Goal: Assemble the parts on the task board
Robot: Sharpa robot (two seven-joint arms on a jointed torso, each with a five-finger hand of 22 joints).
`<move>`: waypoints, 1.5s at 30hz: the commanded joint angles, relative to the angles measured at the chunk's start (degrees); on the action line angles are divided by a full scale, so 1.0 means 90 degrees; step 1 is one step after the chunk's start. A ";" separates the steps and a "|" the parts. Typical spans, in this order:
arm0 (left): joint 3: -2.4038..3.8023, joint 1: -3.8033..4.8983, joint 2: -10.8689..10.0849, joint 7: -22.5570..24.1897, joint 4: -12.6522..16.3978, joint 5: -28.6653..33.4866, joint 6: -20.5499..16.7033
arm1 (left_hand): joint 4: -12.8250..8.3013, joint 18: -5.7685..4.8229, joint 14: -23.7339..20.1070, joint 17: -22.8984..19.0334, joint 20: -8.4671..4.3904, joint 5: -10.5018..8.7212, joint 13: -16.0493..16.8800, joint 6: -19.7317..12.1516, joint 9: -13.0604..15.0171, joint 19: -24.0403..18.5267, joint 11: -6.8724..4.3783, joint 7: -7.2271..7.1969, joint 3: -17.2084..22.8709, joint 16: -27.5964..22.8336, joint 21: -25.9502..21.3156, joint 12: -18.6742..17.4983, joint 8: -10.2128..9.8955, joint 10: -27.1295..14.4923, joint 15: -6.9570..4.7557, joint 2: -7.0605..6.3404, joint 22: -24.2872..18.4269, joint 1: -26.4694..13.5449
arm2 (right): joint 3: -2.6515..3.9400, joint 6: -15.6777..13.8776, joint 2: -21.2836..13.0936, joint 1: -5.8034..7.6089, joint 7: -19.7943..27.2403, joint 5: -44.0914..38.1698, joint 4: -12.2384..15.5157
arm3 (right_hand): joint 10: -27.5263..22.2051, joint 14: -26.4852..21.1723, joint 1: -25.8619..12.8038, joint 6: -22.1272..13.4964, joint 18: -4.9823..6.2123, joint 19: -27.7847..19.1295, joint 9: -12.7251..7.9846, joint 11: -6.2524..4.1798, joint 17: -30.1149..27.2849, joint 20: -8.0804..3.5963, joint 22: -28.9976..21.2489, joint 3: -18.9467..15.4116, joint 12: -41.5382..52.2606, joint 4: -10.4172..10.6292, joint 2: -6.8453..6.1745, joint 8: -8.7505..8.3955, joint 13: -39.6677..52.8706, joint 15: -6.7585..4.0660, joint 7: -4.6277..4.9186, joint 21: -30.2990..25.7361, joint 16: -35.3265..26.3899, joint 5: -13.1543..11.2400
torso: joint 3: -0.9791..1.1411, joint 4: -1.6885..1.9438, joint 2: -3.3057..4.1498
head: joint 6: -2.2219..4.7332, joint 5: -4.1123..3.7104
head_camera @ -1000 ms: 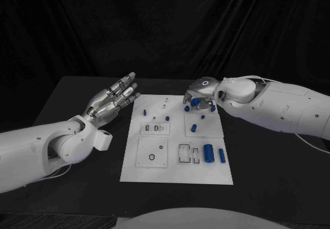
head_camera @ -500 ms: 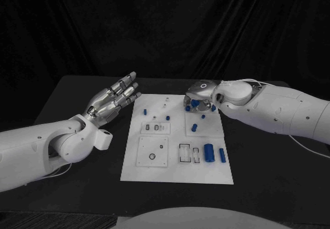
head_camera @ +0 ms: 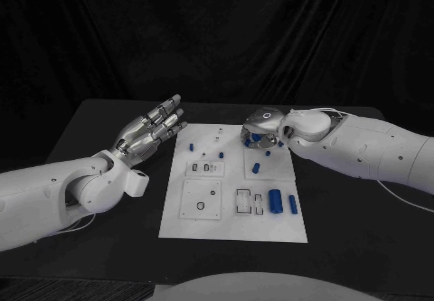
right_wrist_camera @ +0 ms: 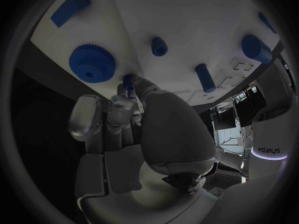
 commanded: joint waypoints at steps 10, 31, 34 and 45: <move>0.0005 0.0020 -0.0054 0.0909 0.0032 -0.0013 -0.0019 | -0.0037 0.0056 -0.0003 -0.0010 0.0033 0.0074 -0.0010 0.0047 0.0015 -0.0032 0.0017 0.0064 0.0054 -0.0024 -0.0002 -0.0022 0.0014 0.0002 0.0008 -0.0027 -0.0009 0.0123 | 0.0003 -0.0677 -0.0225 0.0254 0.0060 0.0427 0.0383 | 0.0369 -0.0005 0.0334 0.0115 -0.0130 -0.0014 0.0168 0.0081 0.0113 0.0010 0.0135 0.0264 -0.0102 -0.0242 0.0050 0.0021 -0.0014 0.0031 0.0139 0.0091 0.0097 0.0040 | -0.0004 -0.0003 -0.0001 | 0.0012 0.0123; 0.0006 0.0020 0.0002 0.1181 0.0027 -0.0209 -0.0577 | 0.0184 -0.0026 -0.0003 -0.0010 -0.1168 -0.0981 -0.0010 -0.0029 0.0000 -0.0074 -0.0170 -0.0071 -0.0273 -0.0024 -0.0038 -0.0022 -0.0005 0.0002 -0.0787 -0.0033 -0.0035 -0.0345 | 0.0003 -0.0412 0.0149 0.0733 -0.0303 0.0622 0.0123 | 0.0312 -0.0041 0.0195 -0.0034 -0.0138 -0.0037 0.0166 0.0153 0.0068 0.0064 0.0207 0.0286 -0.0303 -0.0144 -0.0009 -0.0114 -0.0019 0.0087 0.0198 0.0109 0.0058 -0.0109 | -0.0070 0.0162 0.0239 | 0.0137 0.0153; 0.0005 0.0020 0.0003 0.1191 0.0022 -0.0239 -0.0682 | 0.0184 -0.0083 -0.0003 -0.0010 -0.1333 -0.1043 -0.0010 -0.0082 -0.0007 -0.0074 -0.0249 -0.0111 -0.0308 -0.0024 -0.0038 -0.0022 -0.0012 0.0002 -0.0898 -0.0054 -0.0035 -0.0382 | 0.0003 -0.0362 0.0249 0.0713 -0.0304 0.0623 -0.0002 | 0.0312 -0.0043 0.0185 -0.0044 -0.0137 -0.0044 0.0166 0.0157 0.0075 0.0067 0.0202 0.0284 -0.0312 -0.0139 -0.0018 -0.0123 -0.0017 0.0090 0.0201 0.0103 0.0062 -0.0114 | -0.0092 0.0211 0.0280 | 0.0187 0.0115; 0.0005 0.0020 -0.0083 0.1250 0.0063 -0.1296 -0.1817 | 0.0184 -0.0618 -0.0003 -0.0010 -0.2031 -0.1984 -0.0010 -0.0217 -0.0020 -0.0074 -0.0322 -0.0419 -0.0515 -0.0024 -0.0038 -0.0022 -0.0024 0.0002 -0.1067 -0.0051 -0.0035 -0.0916 | 0.0003 -0.0280 0.0423 0.0663 -0.0296 0.0624 -0.0189 | 0.0283 -0.0058 0.0131 -0.0094 -0.0140 -0.0053 0.0164 0.0171 0.0087 0.0083 0.0235 0.0279 -0.0376 -0.0103 -0.0057 -0.0169 -0.0017 0.0105 0.0209 0.0112 0.0063 -0.0147 | -0.0138 0.0343 0.0385 | 0.0321 -0.0009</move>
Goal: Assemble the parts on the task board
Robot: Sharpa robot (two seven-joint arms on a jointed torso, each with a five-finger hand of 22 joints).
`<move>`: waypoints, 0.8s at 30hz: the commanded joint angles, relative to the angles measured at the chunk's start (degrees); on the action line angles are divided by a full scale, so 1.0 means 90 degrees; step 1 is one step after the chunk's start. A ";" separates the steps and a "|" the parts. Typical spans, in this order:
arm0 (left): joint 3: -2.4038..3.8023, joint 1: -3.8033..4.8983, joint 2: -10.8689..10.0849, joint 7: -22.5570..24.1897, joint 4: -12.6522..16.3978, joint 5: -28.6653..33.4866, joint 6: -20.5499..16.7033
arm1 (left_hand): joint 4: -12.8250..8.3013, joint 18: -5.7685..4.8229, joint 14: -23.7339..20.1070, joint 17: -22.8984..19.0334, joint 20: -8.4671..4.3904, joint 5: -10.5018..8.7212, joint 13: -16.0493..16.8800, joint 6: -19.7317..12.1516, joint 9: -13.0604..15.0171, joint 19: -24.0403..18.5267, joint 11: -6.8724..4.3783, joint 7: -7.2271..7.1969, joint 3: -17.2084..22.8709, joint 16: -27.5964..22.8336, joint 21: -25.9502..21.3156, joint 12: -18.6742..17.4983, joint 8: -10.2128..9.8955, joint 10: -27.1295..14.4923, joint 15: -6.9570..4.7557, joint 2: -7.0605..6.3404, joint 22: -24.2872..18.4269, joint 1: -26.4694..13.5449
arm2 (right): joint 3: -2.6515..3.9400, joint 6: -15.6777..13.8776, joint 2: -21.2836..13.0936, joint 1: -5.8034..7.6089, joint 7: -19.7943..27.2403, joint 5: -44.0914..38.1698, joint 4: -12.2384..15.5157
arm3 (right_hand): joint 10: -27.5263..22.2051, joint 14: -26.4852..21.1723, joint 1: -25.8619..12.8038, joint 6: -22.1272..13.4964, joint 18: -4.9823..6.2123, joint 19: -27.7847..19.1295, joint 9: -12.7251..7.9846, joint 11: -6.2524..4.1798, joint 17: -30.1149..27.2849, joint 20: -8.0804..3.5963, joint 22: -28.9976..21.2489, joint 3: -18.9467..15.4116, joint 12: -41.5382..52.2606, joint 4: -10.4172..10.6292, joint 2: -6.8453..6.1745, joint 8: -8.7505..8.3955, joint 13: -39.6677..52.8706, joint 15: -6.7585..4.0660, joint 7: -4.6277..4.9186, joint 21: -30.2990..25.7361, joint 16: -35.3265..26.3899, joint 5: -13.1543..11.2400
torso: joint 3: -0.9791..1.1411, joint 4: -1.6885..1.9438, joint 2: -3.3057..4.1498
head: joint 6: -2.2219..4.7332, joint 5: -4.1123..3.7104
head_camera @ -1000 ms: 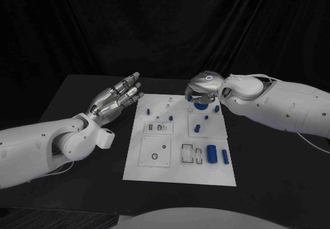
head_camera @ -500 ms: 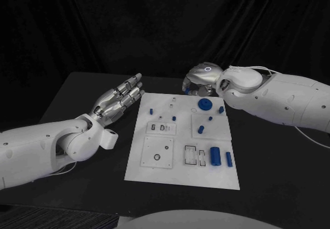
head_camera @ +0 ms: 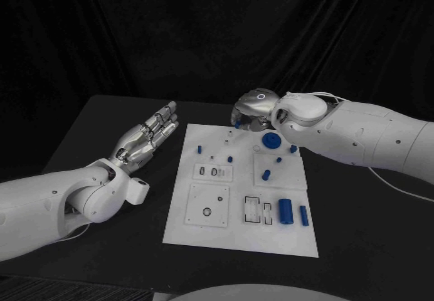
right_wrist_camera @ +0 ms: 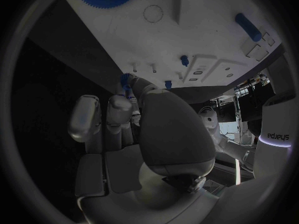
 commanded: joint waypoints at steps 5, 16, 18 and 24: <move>0.0006 0.0018 -0.0064 0.1300 0.0070 -0.1023 -0.1118 | -0.0009 -0.0126 0.0009 -0.0007 -0.0352 -0.0226 -0.0007 -0.0036 -0.0008 0.0007 0.0073 -0.0062 -0.0045 -0.0024 -0.0038 -0.0022 -0.0033 -0.0002 -0.0359 0.0010 -0.0006 -0.0125 | 0.0003 0.0132 0.0039 -0.0030 -0.0128 0.0004 -0.0029 | -0.0026 -0.0003 -0.0077 -0.0068 -0.0045 -0.0008 -0.0011 0.0022 0.0016 0.0044 0.0027 -0.0001 -0.0053 0.0047 -0.0022 -0.0045 -0.0010 0.0050 0.0002 0.0023 0.0000 -0.0034 | -0.0059 0.0105 0.0084 | 0.0077 -0.0091; 0.0006 0.0017 -0.0089 0.1293 0.0074 -0.1151 -0.1076 | -0.0021 -0.0054 0.0009 -0.0007 -0.0112 0.0054 -0.0007 0.0127 0.0015 0.0007 0.0124 0.0270 0.0043 -0.0024 -0.0038 -0.0022 -0.0009 -0.0002 -0.0194 0.0091 -0.0006 -0.0027 | 0.0003 0.0172 0.0079 -0.0065 -0.0121 0.0004 -0.0050 | -0.0044 -0.0014 -0.0096 -0.0095 -0.0049 -0.0007 -0.0013 0.0023 0.0008 0.0051 0.0057 0.0002 -0.0084 0.0064 -0.0035 -0.0070 -0.0010 0.0055 -0.0001 0.0036 -0.0008 -0.0048 | -0.0081 0.0121 0.0068 | 0.0087 -0.0156; 0.0006 0.0017 -0.0086 0.1289 0.0072 -0.1145 -0.1044 | -0.0020 -0.0054 0.0009 -0.0007 -0.0082 0.0081 -0.0007 0.0134 0.0015 0.0007 0.0139 0.0278 0.0050 -0.0024 -0.0038 -0.0022 -0.0009 -0.0002 -0.0165 0.0096 -0.0006 -0.0012 | 0.0003 0.0180 0.0087 -0.0072 -0.0122 0.0004 -0.0055 | -0.0050 -0.0016 -0.0098 -0.0103 -0.0051 -0.0006 -0.0014 0.0023 0.0015 0.0052 0.0068 0.0005 -0.0093 0.0066 -0.0039 -0.0076 -0.0010 0.0056 -0.0001 0.0042 -0.0005 -0.0049 | -0.0076 0.0116 0.0065 | 0.0071 -0.0138; 0.0006 0.0017 -0.0083 0.1274 0.0067 -0.1119 -0.0946 | -0.0020 -0.0045 0.0009 -0.0007 0.0015 0.0185 -0.0007 0.0155 0.0016 0.0007 0.0185 0.0325 0.0072 -0.0024 -0.0038 -0.0022 -0.0008 -0.0002 -0.0078 0.0105 -0.0006 0.0044 | 0.0003 0.0213 0.0121 -0.0082 -0.0142 0.0004 -0.0072 | -0.0055 -0.0017 -0.0097 -0.0110 -0.0054 -0.0002 -0.0015 0.0023 0.0023 0.0054 0.0084 0.0008 -0.0099 0.0066 -0.0042 -0.0082 -0.0010 0.0057 -0.0002 0.0051 0.0000 -0.0052 | -0.0082 0.0124 0.0067 | 0.0056 -0.0117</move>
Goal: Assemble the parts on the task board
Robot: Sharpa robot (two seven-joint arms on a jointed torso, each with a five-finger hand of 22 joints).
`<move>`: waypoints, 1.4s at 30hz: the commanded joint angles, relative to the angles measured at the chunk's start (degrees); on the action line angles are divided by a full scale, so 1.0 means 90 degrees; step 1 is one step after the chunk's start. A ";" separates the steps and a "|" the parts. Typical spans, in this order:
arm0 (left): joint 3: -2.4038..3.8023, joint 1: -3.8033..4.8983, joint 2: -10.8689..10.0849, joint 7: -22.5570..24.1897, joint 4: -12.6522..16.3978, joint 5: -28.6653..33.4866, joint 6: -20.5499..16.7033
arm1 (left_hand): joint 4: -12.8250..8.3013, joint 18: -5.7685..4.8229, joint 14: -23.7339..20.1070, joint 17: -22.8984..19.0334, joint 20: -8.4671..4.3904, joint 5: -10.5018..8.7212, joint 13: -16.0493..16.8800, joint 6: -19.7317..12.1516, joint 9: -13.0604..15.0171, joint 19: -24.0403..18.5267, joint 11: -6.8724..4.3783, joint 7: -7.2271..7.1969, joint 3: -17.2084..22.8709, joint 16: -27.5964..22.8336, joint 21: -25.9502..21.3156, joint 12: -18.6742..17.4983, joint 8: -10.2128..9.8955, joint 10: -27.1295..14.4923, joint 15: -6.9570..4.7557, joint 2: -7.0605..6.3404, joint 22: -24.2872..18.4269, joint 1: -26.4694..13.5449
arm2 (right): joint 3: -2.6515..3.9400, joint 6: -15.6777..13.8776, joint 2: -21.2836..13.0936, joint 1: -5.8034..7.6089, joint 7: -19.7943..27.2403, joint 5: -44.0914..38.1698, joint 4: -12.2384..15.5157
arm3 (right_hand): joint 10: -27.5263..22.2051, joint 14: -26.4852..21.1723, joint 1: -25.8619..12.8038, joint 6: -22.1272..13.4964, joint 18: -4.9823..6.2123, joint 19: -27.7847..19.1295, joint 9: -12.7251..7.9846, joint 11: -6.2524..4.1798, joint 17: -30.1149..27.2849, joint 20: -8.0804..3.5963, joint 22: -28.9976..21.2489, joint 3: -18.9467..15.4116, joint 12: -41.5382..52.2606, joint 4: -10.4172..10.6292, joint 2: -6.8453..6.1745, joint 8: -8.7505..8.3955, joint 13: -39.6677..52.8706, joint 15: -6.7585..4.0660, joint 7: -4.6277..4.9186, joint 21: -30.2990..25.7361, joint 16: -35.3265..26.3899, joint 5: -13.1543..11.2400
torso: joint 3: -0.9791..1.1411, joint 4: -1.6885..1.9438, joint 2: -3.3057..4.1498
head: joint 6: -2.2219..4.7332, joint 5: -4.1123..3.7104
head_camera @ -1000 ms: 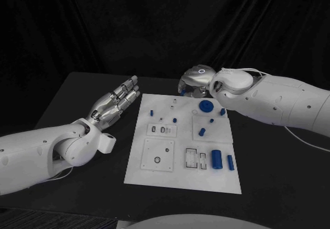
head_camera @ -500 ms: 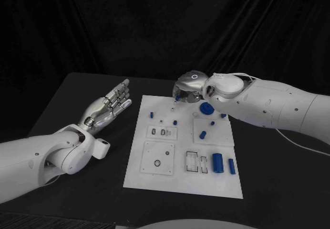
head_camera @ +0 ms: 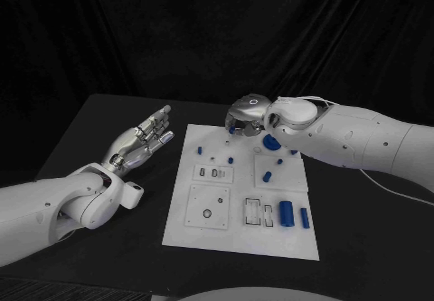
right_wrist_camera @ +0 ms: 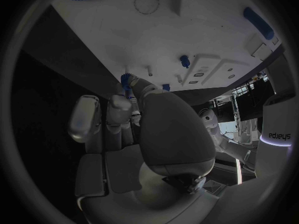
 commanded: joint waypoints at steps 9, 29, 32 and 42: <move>0.0005 0.0017 0.0029 0.1256 -0.0007 -0.0040 0.0168 | -0.0010 -0.0029 0.0009 -0.0010 0.0107 0.0181 -0.0009 0.0036 0.0010 0.0007 0.0115 0.0130 0.0064 -0.0024 -0.0038 -0.0022 -0.0005 0.0000 -0.0004 0.0007 -0.0008 0.0121 | 0.0004 0.0186 0.0067 -0.0059 -0.0218 -0.0010 -0.0083 | -0.0115 -0.0037 -0.0058 -0.0140 -0.0059 -0.0016 -0.0017 0.0008 -0.0006 0.0065 0.0044 0.0044 -0.0072 0.0029 -0.0041 -0.0088 0.0001 0.0059 -0.0001 0.0030 -0.0014 -0.0014 | -0.0003 0.0005 -0.0006 | -0.0048 0.0011; 0.0005 0.0017 0.0041 0.1235 -0.0017 0.0140 0.0352 | -0.0007 0.0000 0.0009 -0.0010 0.0219 0.0532 -0.0009 0.0055 0.0012 0.0007 0.0222 0.0199 0.0128 -0.0024 -0.0038 -0.0022 -0.0003 0.0000 0.0076 0.0063 -0.0008 0.0250 | 0.0004 0.0068 0.0219 -0.0189 -0.0339 -0.0064 -0.0338 | -0.0226 -0.0073 -0.0033 -0.0182 -0.0065 -0.0032 -0.0017 0.0010 -0.0017 0.0078 0.0094 0.0109 -0.0069 0.0024 -0.0027 -0.0132 0.0003 0.0070 -0.0007 0.0046 -0.0028 0.0049 | -0.0003 0.0001 -0.0004 | -0.0056 0.0020; 0.0005 0.0017 0.0044 0.1227 -0.0022 0.0187 0.0381 | -0.0008 0.0013 0.0009 -0.0010 0.0243 0.0574 -0.0009 0.0058 0.0012 0.0007 0.0236 0.0213 0.0138 -0.0024 -0.0038 -0.0022 -0.0003 0.0000 0.0086 0.0071 -0.0008 0.0269 | 0.0004 0.0073 0.0222 -0.0191 -0.0355 -0.0077 -0.0345 | -0.0240 -0.0077 -0.0029 -0.0177 -0.0065 -0.0035 -0.0013 0.0009 -0.0014 0.0079 0.0099 0.0117 -0.0070 0.0022 -0.0025 -0.0132 0.0003 0.0070 -0.0013 0.0047 -0.0027 0.0062 | -0.0004 0.0001 -0.0006 | -0.0064 0.0016; 0.0005 0.0017 0.0049 0.1215 -0.0037 0.0237 0.0430 | -0.0009 0.0037 0.0009 -0.0010 0.0285 0.0670 -0.0009 0.0077 0.0015 0.0007 0.0255 0.0242 0.0152 -0.0024 -0.0038 -0.0022 0.0000 0.0000 0.0104 0.0074 -0.0008 0.0313 | 0.0004 0.0134 0.0181 -0.0198 -0.0498 -0.0091 -0.0335 | -0.1399 -0.0230 -0.0188 -0.1317 -0.0039 -0.0170 -0.0312 0.0048 -0.0166 0.0120 0.0060 0.0051 -0.0077 0.0019 -0.0239 -0.0429 -0.0006 0.0117 -0.0319 -0.0054 -0.0153 -0.0034 | -0.0001 0.0003 -0.0008 | -0.0058 0.0011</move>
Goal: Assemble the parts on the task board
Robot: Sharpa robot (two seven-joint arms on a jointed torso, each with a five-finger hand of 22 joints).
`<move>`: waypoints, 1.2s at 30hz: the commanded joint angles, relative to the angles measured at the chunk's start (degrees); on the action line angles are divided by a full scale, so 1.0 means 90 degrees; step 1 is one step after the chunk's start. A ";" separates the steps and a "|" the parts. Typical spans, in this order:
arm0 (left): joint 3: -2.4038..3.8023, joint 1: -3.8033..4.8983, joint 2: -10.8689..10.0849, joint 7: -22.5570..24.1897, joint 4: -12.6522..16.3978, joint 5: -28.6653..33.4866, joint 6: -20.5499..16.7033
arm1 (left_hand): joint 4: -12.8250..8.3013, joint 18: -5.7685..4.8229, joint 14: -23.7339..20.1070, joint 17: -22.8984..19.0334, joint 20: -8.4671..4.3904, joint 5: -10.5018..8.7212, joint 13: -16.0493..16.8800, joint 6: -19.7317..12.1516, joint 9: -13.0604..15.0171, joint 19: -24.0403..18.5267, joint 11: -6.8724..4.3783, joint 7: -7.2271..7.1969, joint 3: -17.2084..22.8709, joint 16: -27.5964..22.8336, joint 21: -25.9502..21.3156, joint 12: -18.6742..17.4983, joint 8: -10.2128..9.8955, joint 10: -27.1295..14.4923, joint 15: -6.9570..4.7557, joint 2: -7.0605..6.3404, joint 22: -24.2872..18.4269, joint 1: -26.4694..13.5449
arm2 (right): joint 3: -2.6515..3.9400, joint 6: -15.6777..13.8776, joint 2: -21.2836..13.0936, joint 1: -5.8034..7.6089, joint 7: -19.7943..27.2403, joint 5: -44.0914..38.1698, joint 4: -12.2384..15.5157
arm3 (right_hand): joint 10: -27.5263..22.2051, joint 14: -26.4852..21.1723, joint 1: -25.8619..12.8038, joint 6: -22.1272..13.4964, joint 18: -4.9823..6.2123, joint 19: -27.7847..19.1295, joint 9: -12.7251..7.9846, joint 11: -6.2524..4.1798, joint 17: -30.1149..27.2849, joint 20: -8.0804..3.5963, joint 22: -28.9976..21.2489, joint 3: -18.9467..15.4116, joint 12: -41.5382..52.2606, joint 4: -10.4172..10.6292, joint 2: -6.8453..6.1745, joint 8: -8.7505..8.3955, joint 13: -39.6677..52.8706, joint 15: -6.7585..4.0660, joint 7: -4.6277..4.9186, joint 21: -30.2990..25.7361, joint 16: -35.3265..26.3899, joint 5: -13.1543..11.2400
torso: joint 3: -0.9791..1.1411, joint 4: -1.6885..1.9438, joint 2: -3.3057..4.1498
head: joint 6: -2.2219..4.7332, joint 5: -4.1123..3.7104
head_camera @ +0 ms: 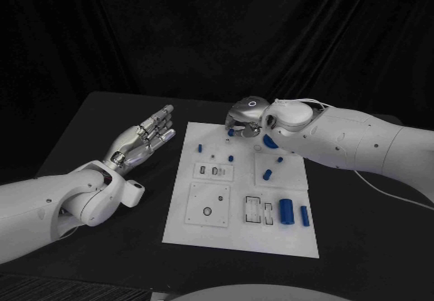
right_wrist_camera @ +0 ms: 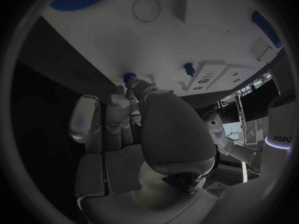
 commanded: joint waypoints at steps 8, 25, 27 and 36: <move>0.0005 0.0017 -0.0043 0.1210 0.0016 0.0102 0.0141 | -0.0010 0.0043 0.0009 -0.0007 0.0050 0.0066 -0.0006 0.0026 0.0011 -0.0004 0.0030 0.0065 0.0050 -0.0024 -0.0038 -0.0022 0.0001 0.0002 0.0059 -0.0013 -0.0010 0.0076 | 0.0002 -0.0492 -0.0376 0.0035 -0.0499 0.0019 0.0209 | -0.1436 -0.0257 -0.0343 -0.2826 0.0039 -0.0290 -0.0651 0.0020 -0.0307 0.0068 -0.0288 -0.1034 -0.0001 0.0170 -0.0210 -0.0128 0.0000 0.0036 -0.0690 -0.0386 -0.0235 -0.0617 | 0.0003 -0.0002 -0.0004 | 0.0085 -0.0013; 0.0004 0.0016 -0.0165 0.1181 0.0075 0.0103 0.0168 | -0.0016 0.0056 0.0009 -0.0007 0.0072 0.0089 -0.0006 0.0048 0.0014 -0.0004 0.0023 0.0074 0.0055 -0.0024 -0.0038 -0.0022 0.0005 0.0002 0.0065 -0.0033 -0.0010 0.0117 | 0.0000 -0.0411 -0.2414 0.0628 -0.1064 0.0931 0.2287 | 0.1170 -0.0279 -0.0425 -0.0447 0.0106 -0.0393 -0.0253 -0.0380 0.0045 -0.0167 -0.0434 -0.1707 0.8052 0.0810 0.0112 0.0146 0.6996 -0.0211 -0.0057 -0.0940 -0.0036 -0.0693 | -0.0002 -0.0014 -0.0030 | 0.0240 -0.0182; 0.0004 0.0016 -0.0144 0.1180 0.0063 0.0103 0.0195 | -0.0016 0.0056 0.0009 -0.0007 0.0072 0.0089 -0.0006 0.0048 0.0014 -0.0004 0.0023 0.0074 0.0055 -0.0024 -0.0038 -0.0022 0.0005 0.0002 0.0065 -0.0033 -0.0010 0.0117 | -0.0001 -0.0221 -0.2543 0.0595 -0.1212 0.0948 0.2367 | 0.2645 0.0165 -0.0686 -0.0377 -0.0001 -0.0150 -0.0186 -0.0405 0.1970 -0.0174 0.0073 -0.1765 0.9145 0.0923 0.0071 0.0138 0.8702 -0.0222 -0.0059 -0.0514 0.1207 -0.0728 | -0.0009 -0.0011 -0.0037 | 0.0257 -0.0189; 0.0004 0.0014 -0.0080 0.1181 0.0018 0.0103 0.0272 | -0.0014 0.0066 0.0009 -0.0007 0.0089 0.0110 -0.0006 0.0049 0.0014 -0.0004 0.0024 0.0083 0.0063 -0.0024 -0.0038 -0.0022 0.0005 0.0002 0.0074 -0.0032 -0.0010 0.0142 | -0.0002 0.0026 -0.2697 0.0329 -0.1400 0.0960 0.2317 | 0.3593 0.0893 -0.1237 -0.0161 -0.0300 0.0477 -0.0066 -0.0476 0.4970 -0.0195 0.1506 -0.1548 0.9593 0.1275 -0.0195 0.0164 0.9601 -0.0240 -0.0093 0.0771 0.2936 -0.0584 | -0.0010 -0.0041 -0.0057 | 0.0249 -0.0220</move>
